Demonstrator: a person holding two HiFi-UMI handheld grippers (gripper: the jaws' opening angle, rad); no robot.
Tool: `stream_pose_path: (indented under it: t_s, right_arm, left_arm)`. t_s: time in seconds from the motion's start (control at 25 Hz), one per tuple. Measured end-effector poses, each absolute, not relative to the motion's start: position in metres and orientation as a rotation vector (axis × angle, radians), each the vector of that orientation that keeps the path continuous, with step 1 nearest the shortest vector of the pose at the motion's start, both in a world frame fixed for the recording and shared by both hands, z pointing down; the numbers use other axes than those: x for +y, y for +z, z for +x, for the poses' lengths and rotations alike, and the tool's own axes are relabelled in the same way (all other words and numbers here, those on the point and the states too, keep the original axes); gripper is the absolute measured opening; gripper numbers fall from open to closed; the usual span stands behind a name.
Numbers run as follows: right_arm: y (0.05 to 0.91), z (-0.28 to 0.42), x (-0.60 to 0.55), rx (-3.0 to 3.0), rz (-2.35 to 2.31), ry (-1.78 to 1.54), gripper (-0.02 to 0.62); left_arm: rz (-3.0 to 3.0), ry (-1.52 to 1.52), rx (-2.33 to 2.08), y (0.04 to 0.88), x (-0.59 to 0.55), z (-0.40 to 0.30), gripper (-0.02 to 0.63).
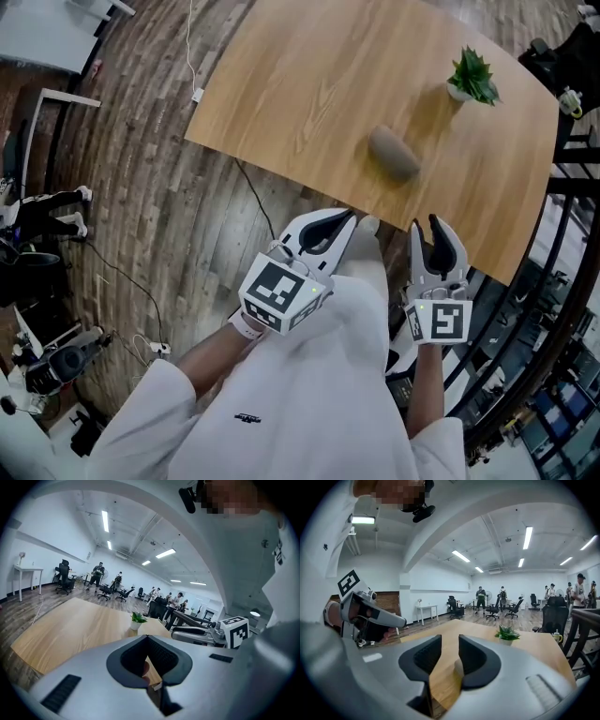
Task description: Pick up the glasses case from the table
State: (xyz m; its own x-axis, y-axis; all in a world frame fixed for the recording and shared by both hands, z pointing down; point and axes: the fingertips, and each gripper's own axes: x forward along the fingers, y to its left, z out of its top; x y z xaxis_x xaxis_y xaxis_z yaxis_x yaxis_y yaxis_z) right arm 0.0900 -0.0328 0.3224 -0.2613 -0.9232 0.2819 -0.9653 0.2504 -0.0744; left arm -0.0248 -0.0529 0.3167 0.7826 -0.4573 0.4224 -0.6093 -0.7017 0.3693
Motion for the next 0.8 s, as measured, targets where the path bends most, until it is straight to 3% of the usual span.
stream_pose_path:
  t_s: [0.8]
  right_arm:
    - [0.441,0.128,-0.082,-2.293,1.624,0.536,0.28]
  left_arm:
    - [2.361,0.576,-0.82,0.407,-0.092,0.012,0.002]
